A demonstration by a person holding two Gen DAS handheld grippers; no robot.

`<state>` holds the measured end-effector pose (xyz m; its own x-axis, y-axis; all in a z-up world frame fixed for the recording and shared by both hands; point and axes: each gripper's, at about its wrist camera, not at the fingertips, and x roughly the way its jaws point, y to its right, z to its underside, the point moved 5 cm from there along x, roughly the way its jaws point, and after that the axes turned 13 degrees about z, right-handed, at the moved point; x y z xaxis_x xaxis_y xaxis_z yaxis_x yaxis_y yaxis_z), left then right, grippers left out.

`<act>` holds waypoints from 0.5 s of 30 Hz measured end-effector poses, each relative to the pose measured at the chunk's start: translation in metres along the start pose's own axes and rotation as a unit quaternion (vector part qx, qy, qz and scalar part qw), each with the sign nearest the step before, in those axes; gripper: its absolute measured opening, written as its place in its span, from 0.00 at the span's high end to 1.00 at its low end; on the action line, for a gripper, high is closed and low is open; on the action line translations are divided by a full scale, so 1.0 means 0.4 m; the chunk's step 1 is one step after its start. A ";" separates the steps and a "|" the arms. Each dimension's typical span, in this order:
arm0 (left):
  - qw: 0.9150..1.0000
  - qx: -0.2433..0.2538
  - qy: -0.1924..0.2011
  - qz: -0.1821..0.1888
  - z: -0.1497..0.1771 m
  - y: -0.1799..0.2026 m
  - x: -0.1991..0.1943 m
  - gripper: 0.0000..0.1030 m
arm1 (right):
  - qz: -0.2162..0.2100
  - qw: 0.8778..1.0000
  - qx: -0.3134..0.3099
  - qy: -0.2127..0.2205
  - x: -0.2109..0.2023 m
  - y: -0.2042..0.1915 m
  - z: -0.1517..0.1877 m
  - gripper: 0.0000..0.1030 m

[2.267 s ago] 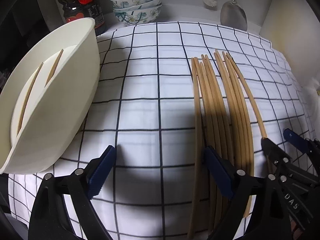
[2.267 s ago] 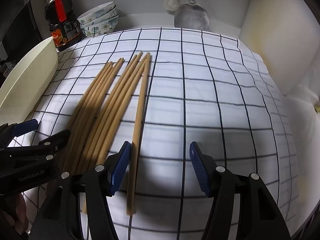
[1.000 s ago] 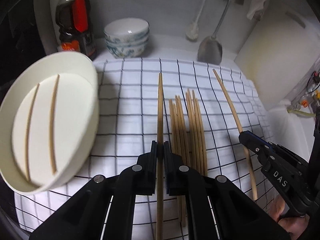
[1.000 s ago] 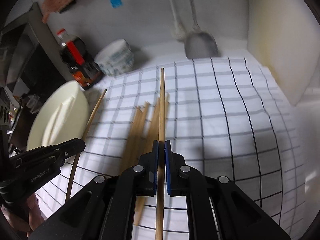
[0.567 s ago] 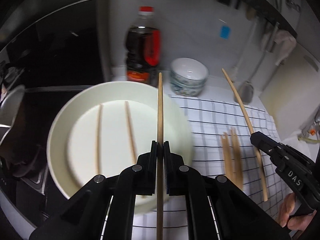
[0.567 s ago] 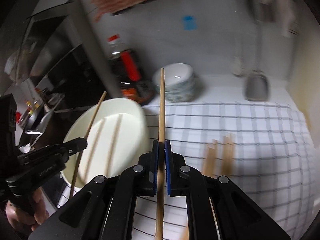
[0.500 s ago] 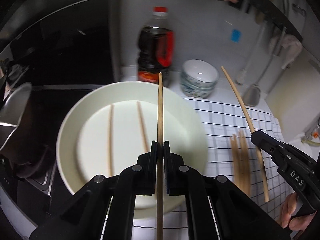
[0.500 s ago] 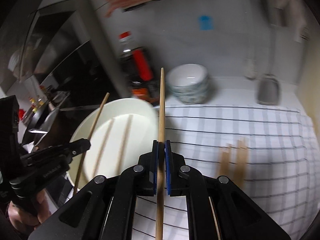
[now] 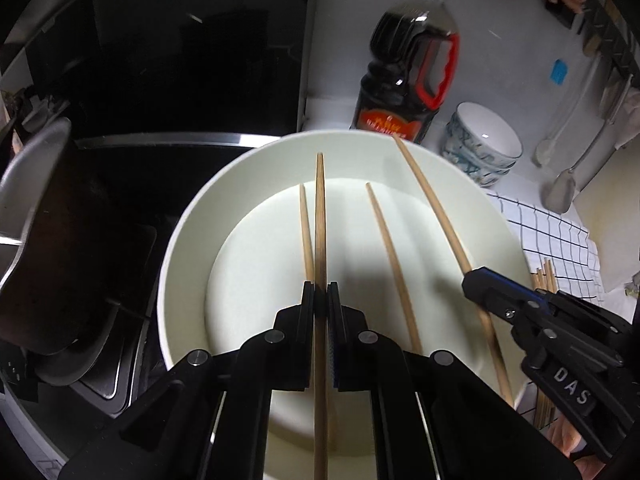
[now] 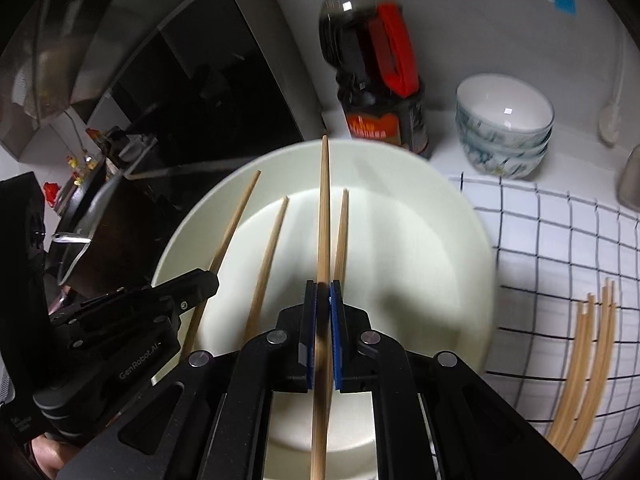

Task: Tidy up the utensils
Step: 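Carry both held chopsticks over the white dish, then open the left tool into the dish while the right tool releases its chopstick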

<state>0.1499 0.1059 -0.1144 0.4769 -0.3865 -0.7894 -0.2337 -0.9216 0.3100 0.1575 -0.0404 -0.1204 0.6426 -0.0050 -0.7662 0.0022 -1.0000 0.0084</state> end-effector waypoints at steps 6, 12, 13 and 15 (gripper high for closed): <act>1.000 -0.004 -0.014 0.004 -0.008 -0.011 0.057 0.93 | 0.018 0.999 0.006 -0.030 0.067 0.001 0.000 0.94; 1.000 -0.006 -0.011 -0.001 -0.008 -0.022 0.055 0.75 | 0.037 0.999 0.006 -0.039 0.087 0.009 0.006 0.90; 1.000 -0.008 -0.007 -0.005 -0.008 -0.026 0.048 0.64 | 0.037 0.999 0.005 -0.036 0.082 0.009 0.006 0.82; 1.000 -0.013 0.005 -0.017 -0.008 -0.035 0.031 0.29 | 0.044 0.999 0.005 -0.022 0.061 0.016 0.004 0.76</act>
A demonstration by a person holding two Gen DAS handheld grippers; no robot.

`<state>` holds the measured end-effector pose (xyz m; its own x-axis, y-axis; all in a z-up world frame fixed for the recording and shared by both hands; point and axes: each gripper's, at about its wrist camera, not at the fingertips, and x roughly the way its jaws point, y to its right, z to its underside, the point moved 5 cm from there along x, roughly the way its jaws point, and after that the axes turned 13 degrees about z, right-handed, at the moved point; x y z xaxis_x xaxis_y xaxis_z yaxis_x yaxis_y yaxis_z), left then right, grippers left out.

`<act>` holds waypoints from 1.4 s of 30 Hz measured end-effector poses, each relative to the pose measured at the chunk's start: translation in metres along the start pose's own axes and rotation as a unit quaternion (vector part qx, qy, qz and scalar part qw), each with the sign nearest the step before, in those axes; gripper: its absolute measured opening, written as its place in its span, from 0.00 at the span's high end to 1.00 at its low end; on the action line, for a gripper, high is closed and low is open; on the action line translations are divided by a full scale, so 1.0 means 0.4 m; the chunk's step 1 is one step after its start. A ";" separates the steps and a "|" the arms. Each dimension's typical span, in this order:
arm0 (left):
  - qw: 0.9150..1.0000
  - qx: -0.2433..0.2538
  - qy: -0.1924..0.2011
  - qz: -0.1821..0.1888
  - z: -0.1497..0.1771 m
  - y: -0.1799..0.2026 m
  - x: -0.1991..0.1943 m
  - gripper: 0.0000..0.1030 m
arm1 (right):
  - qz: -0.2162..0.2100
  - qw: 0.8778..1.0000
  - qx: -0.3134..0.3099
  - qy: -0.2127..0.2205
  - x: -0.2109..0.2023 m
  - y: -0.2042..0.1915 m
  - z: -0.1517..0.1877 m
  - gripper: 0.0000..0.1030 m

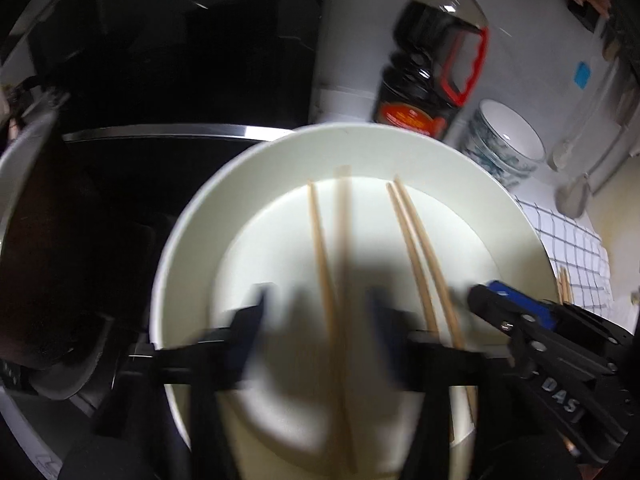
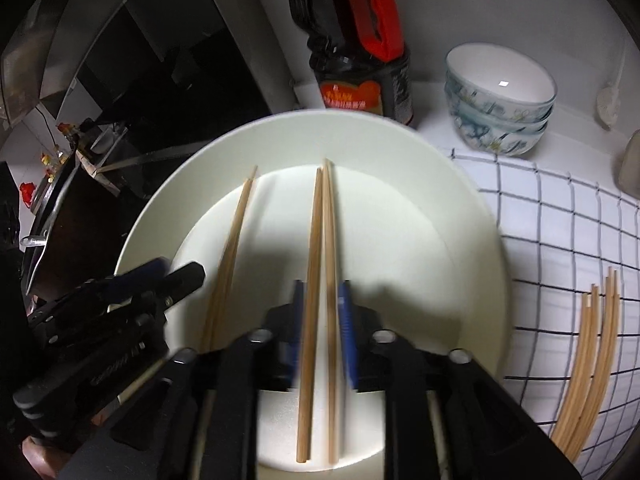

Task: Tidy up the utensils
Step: 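Open the left tool into the dish while the right tool releases its chopstick, then withdraw both open tools from the dish toward the remaining chopsticks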

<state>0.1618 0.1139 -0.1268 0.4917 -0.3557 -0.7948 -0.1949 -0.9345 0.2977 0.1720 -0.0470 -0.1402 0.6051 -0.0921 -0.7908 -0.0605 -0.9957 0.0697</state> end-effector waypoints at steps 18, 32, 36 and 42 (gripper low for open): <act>0.999 -0.007 0.029 -0.037 0.033 0.001 -0.157 0.06 | 0.021 0.999 0.005 0.036 -0.145 0.066 0.050 0.42; 0.999 -0.014 0.027 -0.029 0.087 0.063 -0.204 0.06 | 0.020 0.999 0.010 0.046 -0.248 0.143 0.115 0.40; 0.999 -0.009 0.028 -0.026 0.093 0.092 -0.208 0.06 | 0.021 0.999 0.014 0.047 -0.271 0.171 0.130 0.39; 1.000 0.001 0.027 -0.015 0.104 0.152 -0.202 0.06 | 0.027 0.998 0.026 0.047 -0.296 0.231 0.156 0.39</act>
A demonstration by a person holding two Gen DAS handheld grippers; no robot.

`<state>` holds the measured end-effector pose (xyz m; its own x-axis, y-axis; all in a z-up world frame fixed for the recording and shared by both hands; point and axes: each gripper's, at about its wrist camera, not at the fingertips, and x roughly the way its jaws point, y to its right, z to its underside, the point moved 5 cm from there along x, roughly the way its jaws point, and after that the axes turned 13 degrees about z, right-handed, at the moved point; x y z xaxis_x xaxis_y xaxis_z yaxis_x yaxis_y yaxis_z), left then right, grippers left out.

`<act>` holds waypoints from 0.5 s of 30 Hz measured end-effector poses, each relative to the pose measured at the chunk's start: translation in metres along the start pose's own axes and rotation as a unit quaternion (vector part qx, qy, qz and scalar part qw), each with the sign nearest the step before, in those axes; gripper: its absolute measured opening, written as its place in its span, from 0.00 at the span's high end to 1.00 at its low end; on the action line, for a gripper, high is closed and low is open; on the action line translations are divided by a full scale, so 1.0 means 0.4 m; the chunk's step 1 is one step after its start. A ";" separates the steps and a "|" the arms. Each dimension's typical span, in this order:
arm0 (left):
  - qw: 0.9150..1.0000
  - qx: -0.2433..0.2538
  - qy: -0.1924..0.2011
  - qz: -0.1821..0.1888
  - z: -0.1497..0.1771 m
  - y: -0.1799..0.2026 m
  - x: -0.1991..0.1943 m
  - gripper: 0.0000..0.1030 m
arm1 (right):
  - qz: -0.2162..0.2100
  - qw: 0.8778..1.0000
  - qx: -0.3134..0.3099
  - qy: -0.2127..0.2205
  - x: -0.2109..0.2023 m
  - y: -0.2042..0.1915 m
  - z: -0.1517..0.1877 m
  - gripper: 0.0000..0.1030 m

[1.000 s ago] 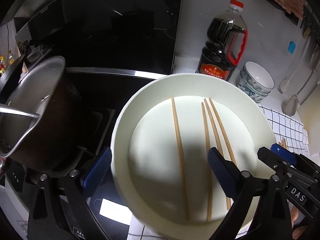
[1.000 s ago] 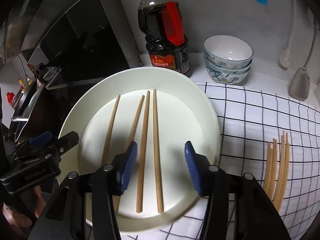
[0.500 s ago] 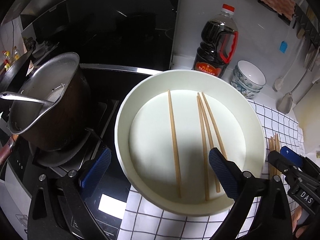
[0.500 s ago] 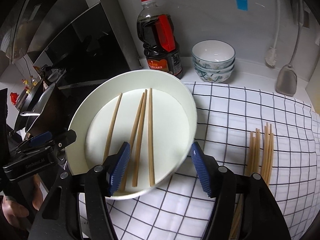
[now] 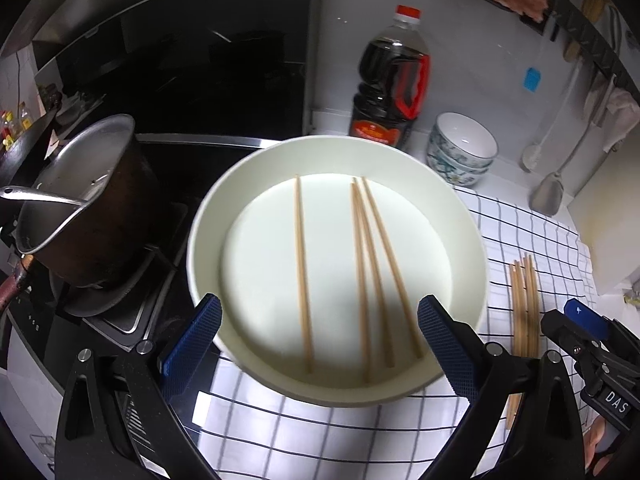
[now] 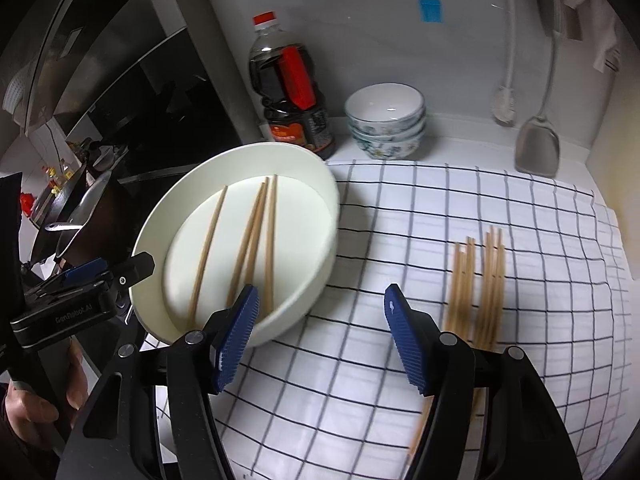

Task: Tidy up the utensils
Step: 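Withdraw both open tools from the dish toward the remaining chopsticks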

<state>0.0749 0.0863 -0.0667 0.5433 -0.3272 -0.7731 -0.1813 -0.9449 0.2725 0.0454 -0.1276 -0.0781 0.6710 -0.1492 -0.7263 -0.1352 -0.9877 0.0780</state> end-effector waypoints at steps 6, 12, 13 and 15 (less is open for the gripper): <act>1.000 0.020 -0.004 0.009 0.015 0.075 0.017 0.06 | 0.017 1.000 0.011 0.002 -0.019 0.071 0.017 0.39; 0.999 0.042 -0.014 0.020 0.032 0.153 0.041 0.06 | 0.031 0.999 0.028 -0.001 -0.029 0.148 0.039 0.39; 0.999 0.047 -0.016 0.023 0.035 0.170 0.047 0.06 | 0.034 0.999 0.030 -0.002 -0.029 0.162 0.045 0.39; 0.998 0.056 -0.019 0.027 0.040 0.198 0.054 0.06 | 0.038 0.999 0.037 -0.006 -0.029 0.189 0.055 0.39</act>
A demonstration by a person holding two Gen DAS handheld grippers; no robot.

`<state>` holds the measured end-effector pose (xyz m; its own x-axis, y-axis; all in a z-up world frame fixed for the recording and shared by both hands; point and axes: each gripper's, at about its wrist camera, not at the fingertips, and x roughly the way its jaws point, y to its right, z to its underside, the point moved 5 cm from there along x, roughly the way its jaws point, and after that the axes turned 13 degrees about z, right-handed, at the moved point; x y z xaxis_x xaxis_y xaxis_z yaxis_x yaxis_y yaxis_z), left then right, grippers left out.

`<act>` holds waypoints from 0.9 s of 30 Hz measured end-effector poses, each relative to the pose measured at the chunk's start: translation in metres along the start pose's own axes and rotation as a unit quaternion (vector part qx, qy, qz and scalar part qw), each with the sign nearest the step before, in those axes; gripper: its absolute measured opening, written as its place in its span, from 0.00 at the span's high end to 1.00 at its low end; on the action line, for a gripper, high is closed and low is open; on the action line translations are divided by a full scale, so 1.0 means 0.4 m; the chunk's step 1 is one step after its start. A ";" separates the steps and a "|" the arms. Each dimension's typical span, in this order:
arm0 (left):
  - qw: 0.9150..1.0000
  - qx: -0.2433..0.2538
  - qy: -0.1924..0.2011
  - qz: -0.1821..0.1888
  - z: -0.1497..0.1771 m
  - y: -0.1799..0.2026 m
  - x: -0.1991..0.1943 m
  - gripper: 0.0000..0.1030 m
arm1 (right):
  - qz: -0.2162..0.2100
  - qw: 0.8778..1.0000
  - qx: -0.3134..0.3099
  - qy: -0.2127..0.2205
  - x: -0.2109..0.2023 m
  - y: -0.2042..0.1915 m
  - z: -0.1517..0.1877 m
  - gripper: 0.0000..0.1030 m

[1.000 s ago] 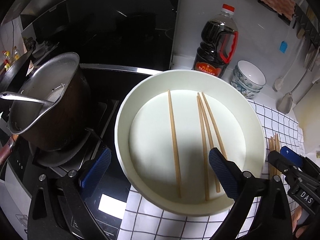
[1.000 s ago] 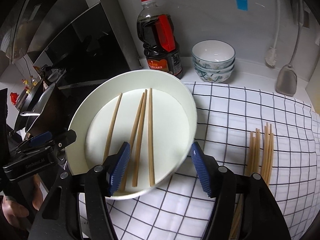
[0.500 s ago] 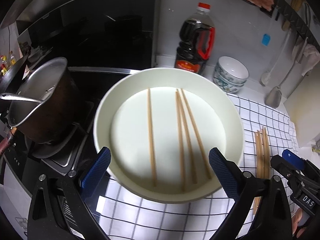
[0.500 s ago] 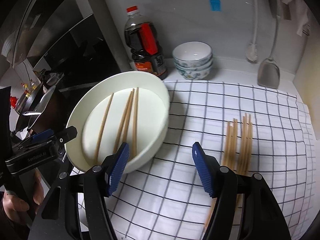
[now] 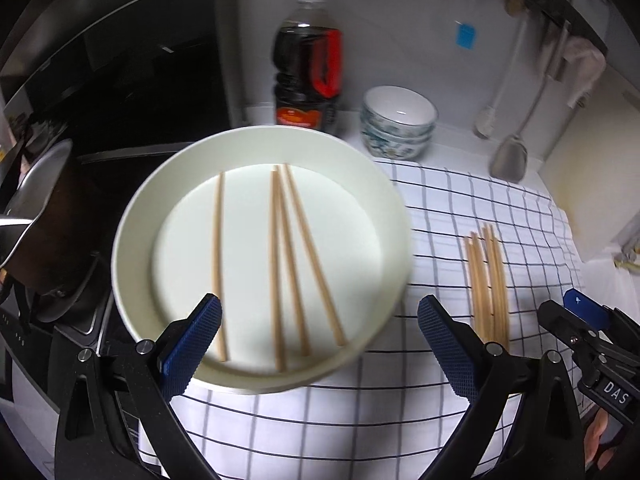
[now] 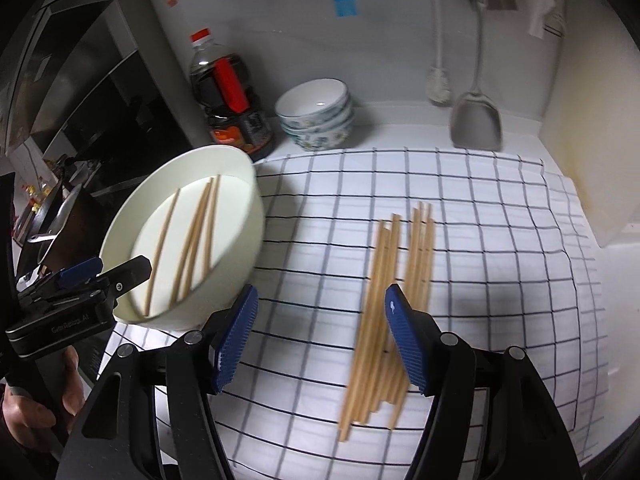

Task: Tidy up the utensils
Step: 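Withdraw both open tools from the dish toward the remaining chopsticks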

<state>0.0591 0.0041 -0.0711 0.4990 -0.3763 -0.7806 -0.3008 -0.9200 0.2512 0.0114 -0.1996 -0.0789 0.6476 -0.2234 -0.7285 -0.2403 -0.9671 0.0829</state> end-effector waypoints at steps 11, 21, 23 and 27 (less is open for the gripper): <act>0.999 0.037 -0.017 0.035 0.032 0.138 0.066 0.06 | 0.033 0.999 0.032 -0.009 0.022 0.137 0.059 0.38; 0.996 0.058 -0.017 0.064 0.084 0.245 0.133 0.06 | 0.068 0.996 0.052 -0.036 0.115 0.248 0.139 0.38; 0.996 0.057 -0.021 0.064 0.095 0.257 0.149 0.06 | 0.071 0.996 0.046 -0.039 0.134 0.256 0.150 0.38; 0.996 0.067 -0.032 0.053 0.115 0.270 0.189 0.06 | 0.069 0.996 0.038 -0.043 0.162 0.255 0.157 0.38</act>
<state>0.0269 -0.1185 -0.1294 0.4072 -0.4592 -0.7895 -0.4577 -0.8506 0.2587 -0.0167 -0.3050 -0.1604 0.5403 -0.3396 -0.7699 -0.3799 -0.9148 0.1370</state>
